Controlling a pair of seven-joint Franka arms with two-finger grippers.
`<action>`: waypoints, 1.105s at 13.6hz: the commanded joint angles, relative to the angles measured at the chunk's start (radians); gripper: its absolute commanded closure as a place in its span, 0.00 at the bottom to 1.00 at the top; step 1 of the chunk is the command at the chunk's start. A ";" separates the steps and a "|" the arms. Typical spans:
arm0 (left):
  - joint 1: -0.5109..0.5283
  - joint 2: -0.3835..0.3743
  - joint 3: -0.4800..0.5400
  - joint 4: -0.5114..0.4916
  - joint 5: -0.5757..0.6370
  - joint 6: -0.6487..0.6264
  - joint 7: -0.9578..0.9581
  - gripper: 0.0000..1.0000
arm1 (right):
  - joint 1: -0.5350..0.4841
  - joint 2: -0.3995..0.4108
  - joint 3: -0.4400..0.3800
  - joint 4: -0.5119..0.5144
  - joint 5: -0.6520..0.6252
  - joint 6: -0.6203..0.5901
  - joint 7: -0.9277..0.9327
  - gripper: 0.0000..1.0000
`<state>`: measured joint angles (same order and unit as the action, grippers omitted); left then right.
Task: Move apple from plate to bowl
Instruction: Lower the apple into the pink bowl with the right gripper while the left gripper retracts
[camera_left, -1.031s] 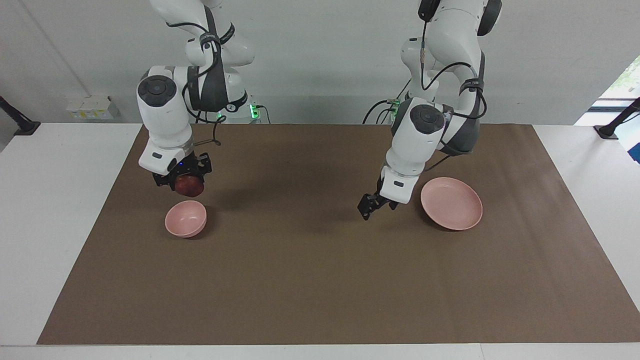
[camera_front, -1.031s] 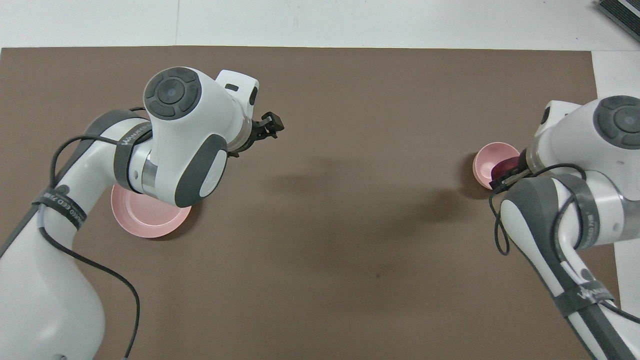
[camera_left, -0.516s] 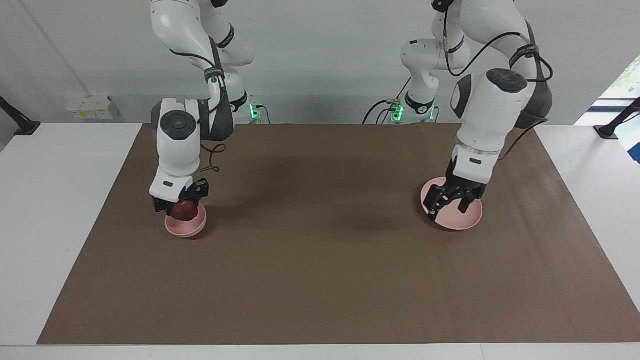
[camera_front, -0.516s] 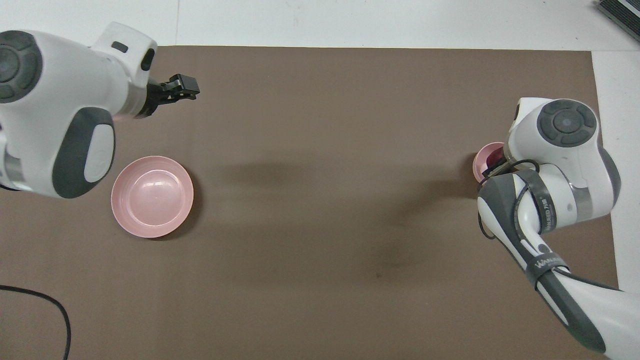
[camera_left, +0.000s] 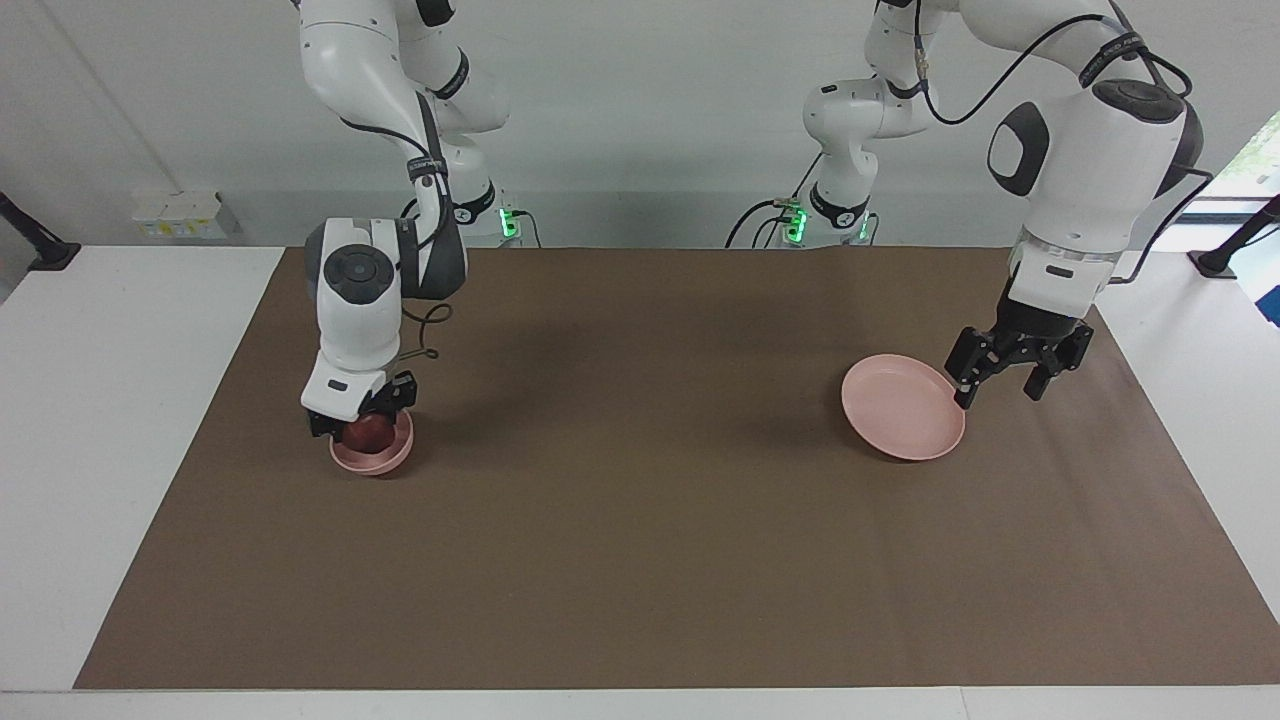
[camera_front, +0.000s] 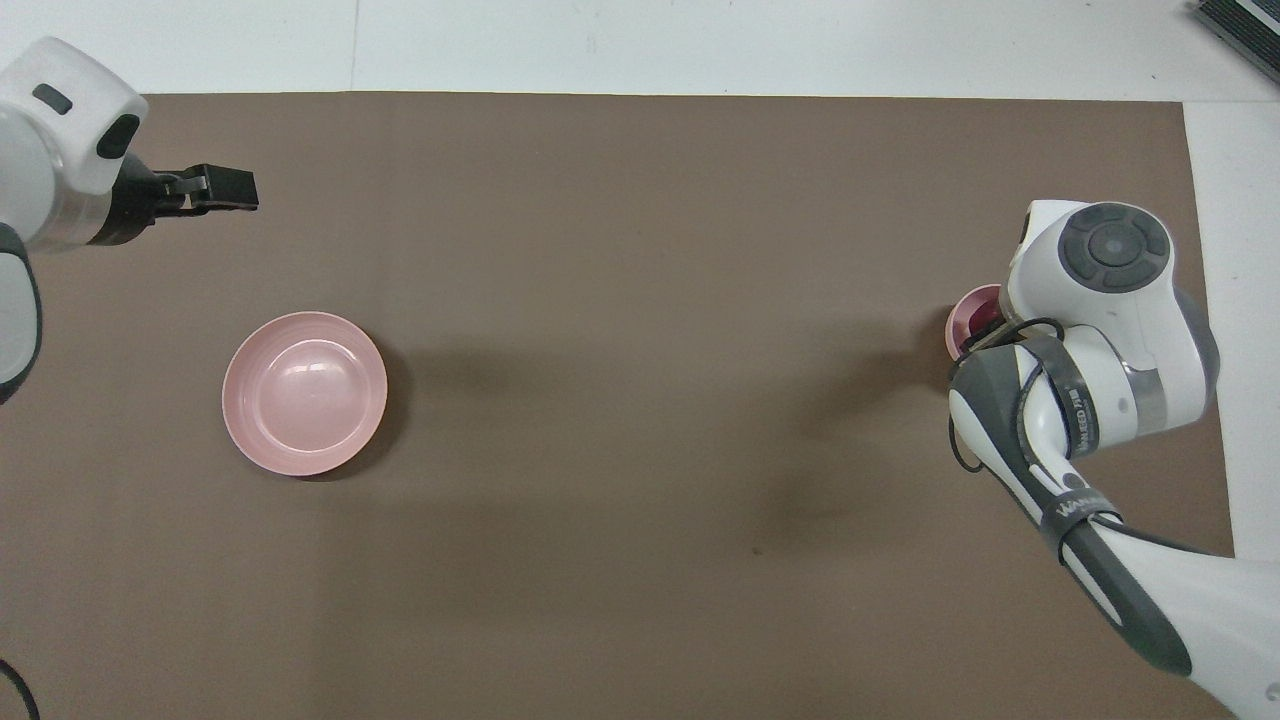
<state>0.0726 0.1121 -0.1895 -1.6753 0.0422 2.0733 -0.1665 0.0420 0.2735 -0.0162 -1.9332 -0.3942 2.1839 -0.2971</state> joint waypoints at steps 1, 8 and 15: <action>0.015 -0.078 -0.007 -0.046 -0.018 -0.067 0.073 0.00 | -0.016 0.026 0.007 0.006 -0.029 0.037 0.041 1.00; 0.030 -0.196 -0.001 -0.041 -0.028 -0.288 0.139 0.00 | -0.028 0.021 0.009 -0.030 -0.025 0.037 0.046 0.92; 0.017 -0.219 0.005 -0.008 -0.044 -0.390 0.128 0.00 | -0.028 0.019 0.009 -0.032 -0.009 0.033 0.044 0.09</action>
<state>0.1011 -0.0841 -0.1842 -1.6851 0.0139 1.7088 -0.0485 0.0282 0.3016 -0.0175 -1.9527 -0.3942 2.1988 -0.2789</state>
